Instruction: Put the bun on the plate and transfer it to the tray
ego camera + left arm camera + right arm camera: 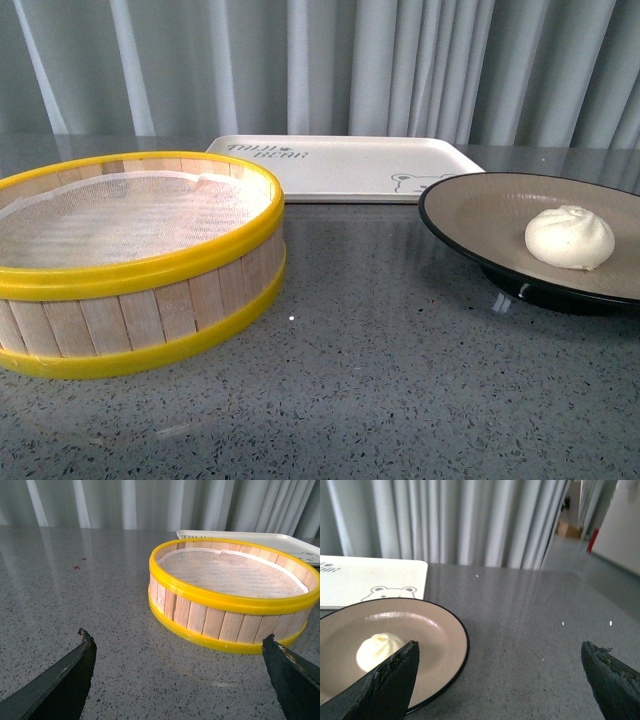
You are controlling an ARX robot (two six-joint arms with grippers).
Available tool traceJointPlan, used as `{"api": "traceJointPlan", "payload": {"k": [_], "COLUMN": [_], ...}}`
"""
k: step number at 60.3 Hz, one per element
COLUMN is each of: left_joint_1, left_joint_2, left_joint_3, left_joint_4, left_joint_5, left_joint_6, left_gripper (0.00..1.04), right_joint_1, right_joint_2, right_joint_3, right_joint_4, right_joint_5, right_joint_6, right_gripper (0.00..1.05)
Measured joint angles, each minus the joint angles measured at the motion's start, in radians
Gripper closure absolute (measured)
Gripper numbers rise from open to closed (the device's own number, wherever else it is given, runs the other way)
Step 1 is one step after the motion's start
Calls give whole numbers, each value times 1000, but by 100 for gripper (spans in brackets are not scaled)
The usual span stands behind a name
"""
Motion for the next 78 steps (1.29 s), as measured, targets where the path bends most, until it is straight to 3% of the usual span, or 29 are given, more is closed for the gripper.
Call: {"api": "traceJointPlan", "payload": {"k": [11, 21, 41, 78], "left_joint_1": [0, 0, 0, 0], "left_joint_2": [0, 0, 0, 0], "left_joint_3": [0, 0, 0, 0], "left_joint_4": [0, 0, 0, 0], "left_joint_5": [0, 0, 0, 0], "left_joint_6": [0, 0, 0, 0], "left_gripper": [7, 7, 7, 7], "right_joint_1": [-303, -393, -317, -10], "right_joint_2": [276, 442, 578, 684], "right_joint_3": [145, 197, 260, 282], "right_joint_4": [-140, -210, -209, -80], "right_joint_5": [-230, -352, -382, -381], "right_joint_6": [325, 598, 865, 1144], "right_gripper": [9, 9, 9, 9]}}
